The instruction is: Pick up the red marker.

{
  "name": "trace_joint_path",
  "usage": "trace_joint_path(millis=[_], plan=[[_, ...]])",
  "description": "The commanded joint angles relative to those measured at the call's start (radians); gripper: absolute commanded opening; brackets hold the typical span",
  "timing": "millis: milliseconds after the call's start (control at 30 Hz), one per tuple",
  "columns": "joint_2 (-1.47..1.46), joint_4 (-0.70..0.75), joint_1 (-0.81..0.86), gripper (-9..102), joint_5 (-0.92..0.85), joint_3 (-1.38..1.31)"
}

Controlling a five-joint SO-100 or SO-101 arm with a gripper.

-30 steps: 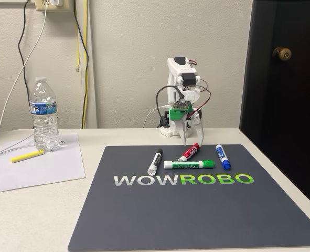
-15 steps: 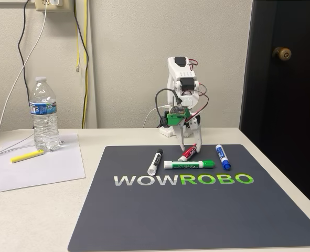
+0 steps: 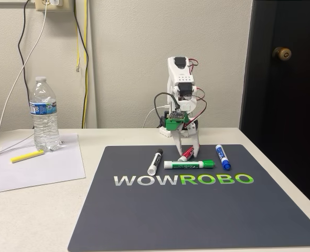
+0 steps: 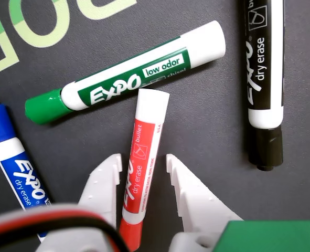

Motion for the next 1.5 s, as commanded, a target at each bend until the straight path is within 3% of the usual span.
trace_joint_path(millis=[0,100,567,733,867,1067,1267,1467], plan=[[0.000,-0.003,-0.008,8,-0.011,-0.003],[0.000,-0.002,-0.008,0,-0.011,-0.003],[0.009,0.003,-0.012,0,0.012,-0.003],[0.169,0.064,-0.021,0,0.081,-0.005],[0.354,0.064,-0.038,0,0.244,-0.003],[0.569,-0.084,-0.037,0,0.538,-0.038],[0.568,-0.282,-0.006,0,0.839,-0.118],[0.465,-0.400,0.061,0,1.015,-0.227]])
